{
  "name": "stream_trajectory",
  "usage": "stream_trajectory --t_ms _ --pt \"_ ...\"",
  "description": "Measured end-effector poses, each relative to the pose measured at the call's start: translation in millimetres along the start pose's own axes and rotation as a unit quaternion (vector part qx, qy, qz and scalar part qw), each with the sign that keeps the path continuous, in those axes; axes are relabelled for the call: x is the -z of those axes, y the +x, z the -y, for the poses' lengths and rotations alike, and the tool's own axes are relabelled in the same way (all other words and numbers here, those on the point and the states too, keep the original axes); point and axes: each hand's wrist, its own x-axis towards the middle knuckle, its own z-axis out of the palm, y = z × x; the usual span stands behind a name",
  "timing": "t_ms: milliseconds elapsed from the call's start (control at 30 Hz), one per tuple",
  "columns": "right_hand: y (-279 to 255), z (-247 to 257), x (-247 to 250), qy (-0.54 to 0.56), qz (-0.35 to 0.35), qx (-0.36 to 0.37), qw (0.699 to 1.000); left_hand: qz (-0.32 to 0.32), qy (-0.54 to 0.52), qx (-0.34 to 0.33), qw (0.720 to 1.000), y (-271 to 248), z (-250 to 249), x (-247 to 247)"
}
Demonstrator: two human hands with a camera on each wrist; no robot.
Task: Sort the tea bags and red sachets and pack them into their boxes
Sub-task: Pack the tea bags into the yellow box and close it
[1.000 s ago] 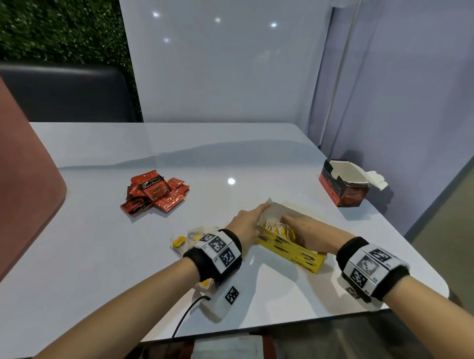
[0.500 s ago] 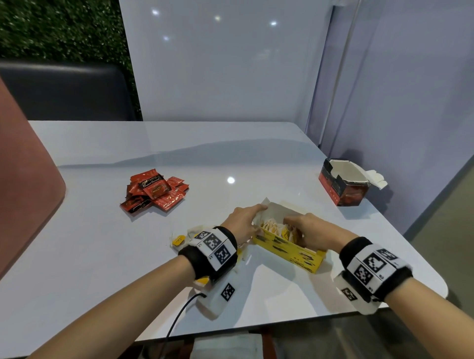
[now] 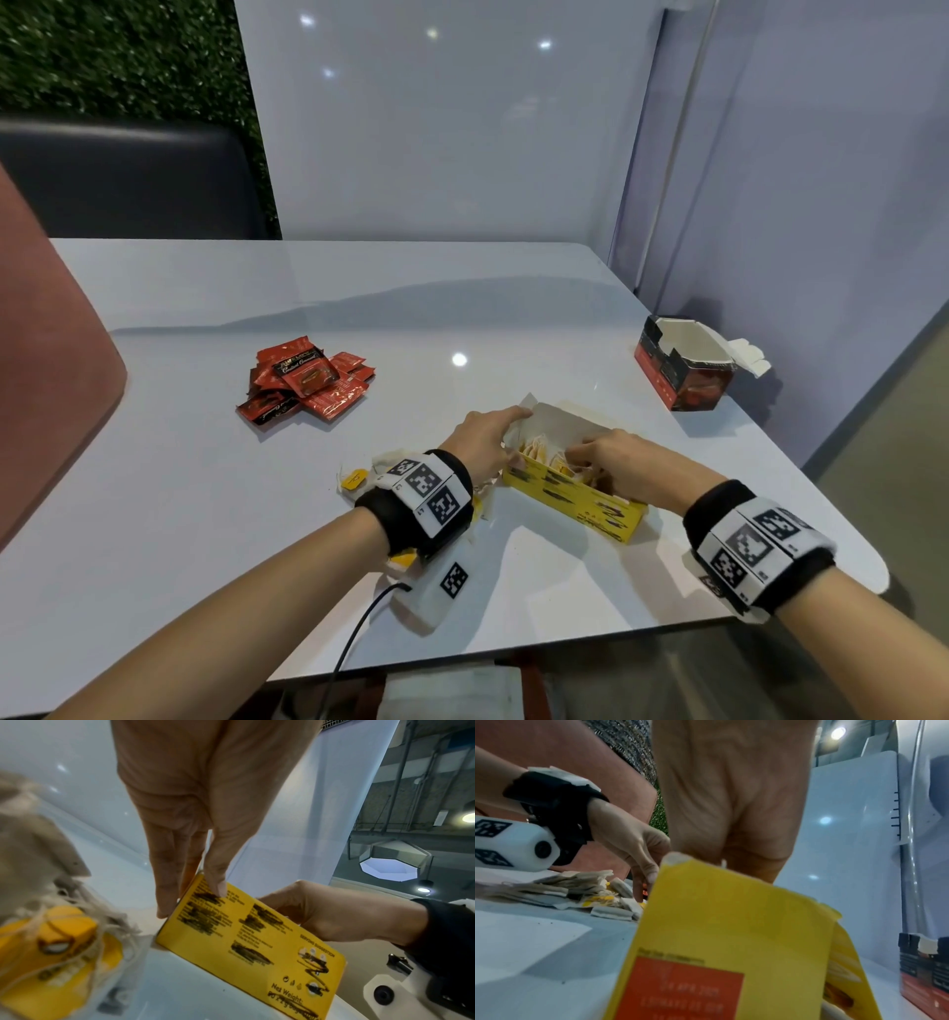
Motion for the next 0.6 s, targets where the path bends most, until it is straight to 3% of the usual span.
stream_trajectory --t_ms 133,367,600 --pt "1.5 -0.5 0.5 -0.012 -0.011 0.002 1.000 -0.004 -0.003 -0.002 1.000 -1.9 0.1 1.2" --pt "7.3 6.4 -3.4 0.094 -0.084 -0.017 0.992 -0.008 -0.003 -0.007 1.000 -1.1 1.0 1.4" --pt "5.3 -1.2 -0.7 0.058 -0.015 -0.071 0.996 -0.013 -0.006 -0.010 1.000 -0.7 4.1 3.2"
